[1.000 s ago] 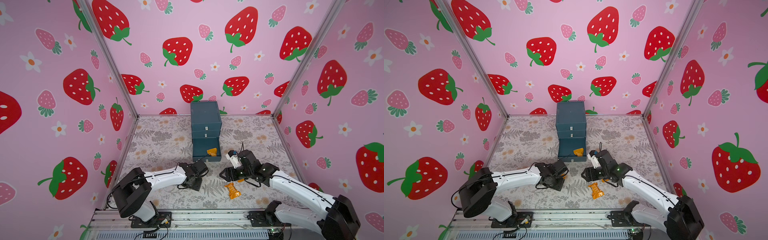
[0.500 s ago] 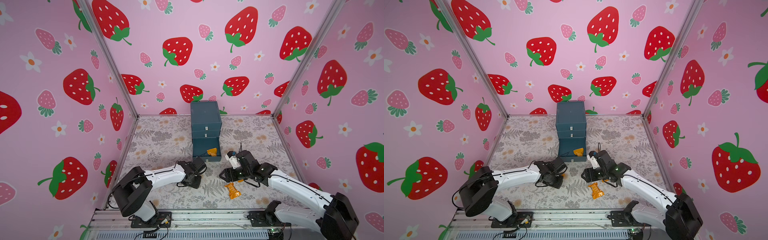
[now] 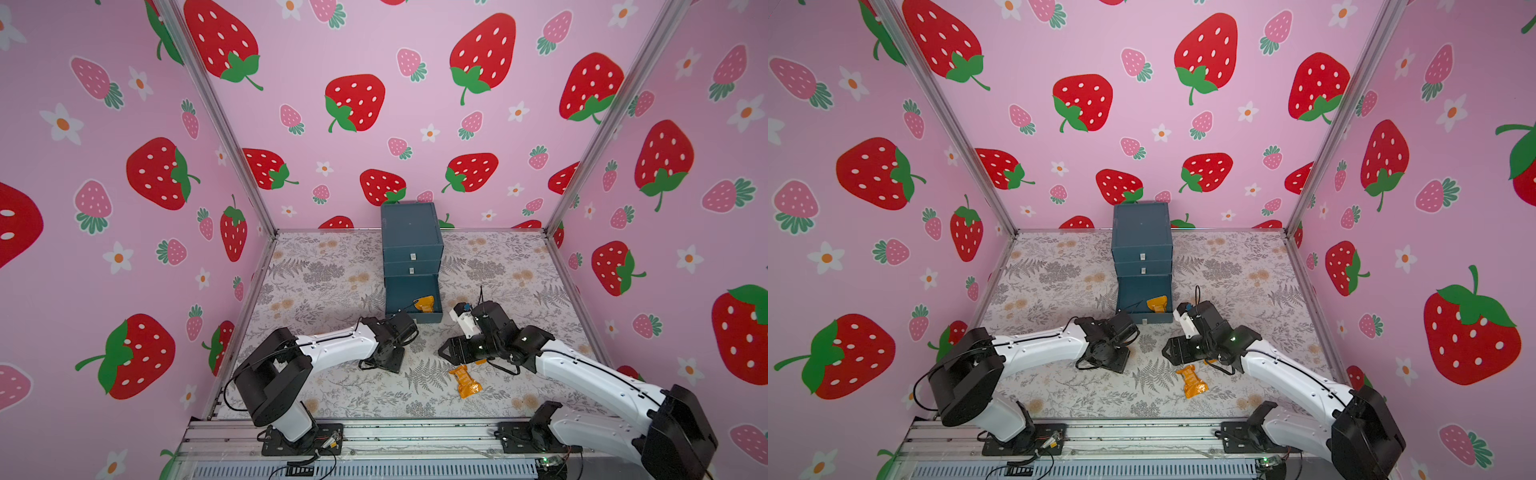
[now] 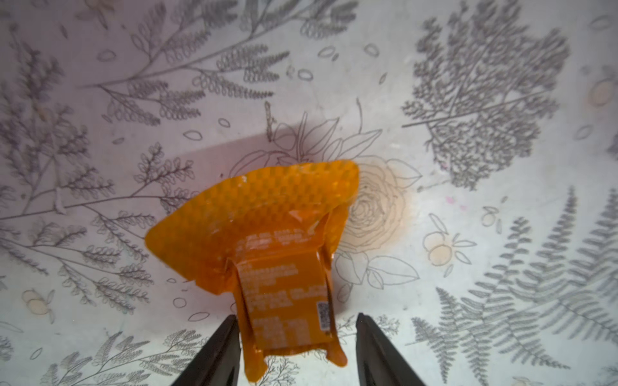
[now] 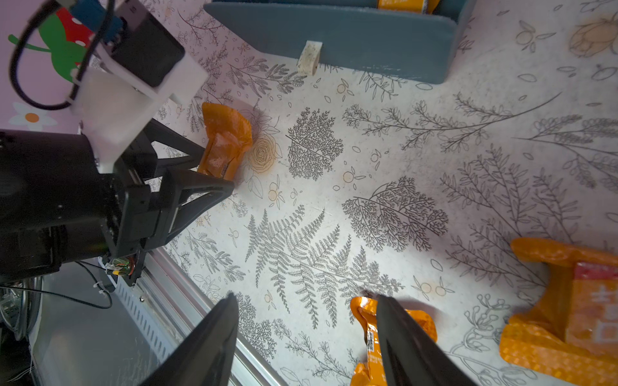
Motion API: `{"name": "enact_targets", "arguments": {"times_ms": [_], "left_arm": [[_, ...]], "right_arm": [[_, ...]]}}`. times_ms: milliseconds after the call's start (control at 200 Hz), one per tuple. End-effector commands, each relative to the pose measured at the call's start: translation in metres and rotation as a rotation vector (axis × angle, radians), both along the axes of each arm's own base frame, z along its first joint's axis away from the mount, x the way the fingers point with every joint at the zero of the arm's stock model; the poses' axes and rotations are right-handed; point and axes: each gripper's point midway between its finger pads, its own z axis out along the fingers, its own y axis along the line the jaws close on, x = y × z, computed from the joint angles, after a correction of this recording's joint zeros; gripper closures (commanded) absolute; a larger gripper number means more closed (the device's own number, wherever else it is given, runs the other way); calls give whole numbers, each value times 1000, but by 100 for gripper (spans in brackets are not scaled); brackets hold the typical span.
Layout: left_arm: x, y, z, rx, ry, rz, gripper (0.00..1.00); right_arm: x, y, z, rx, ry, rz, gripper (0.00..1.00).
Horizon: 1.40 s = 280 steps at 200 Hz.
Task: Place the cookies into the drawer by color
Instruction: Pick up the cookie at the center of the board.
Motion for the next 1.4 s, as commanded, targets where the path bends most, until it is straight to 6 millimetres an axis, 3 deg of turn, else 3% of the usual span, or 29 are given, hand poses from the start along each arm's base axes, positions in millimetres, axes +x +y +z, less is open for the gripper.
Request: {"name": "enact_targets", "arguments": {"times_ms": [0,105,465,695,845,925,1136,1396], "left_arm": [[11,-4,10,23,-38,2,40],[13,-8,6,37,-28,-5,40],[15,9,-5,150,-19,40,41],[19,-7,-8,89,-24,-19,46],[25,-10,-8,94,-34,-33,55],[25,-10,-5,86,-43,-28,68],[23,-20,23,-31,-85,-29,71],[22,-48,91,-250,-129,-64,73]], "right_arm": [[-1,0,2,-11,-2,4,29],[-1,-1,2,-11,-3,3,29],[-5,0,4,-13,-3,12,29],[-5,0,4,-16,-9,12,29],[-6,-1,4,-20,-11,14,29],[-6,2,5,-5,-7,24,29],[-12,13,10,50,12,67,28],[-8,16,40,193,-32,61,26]]}}
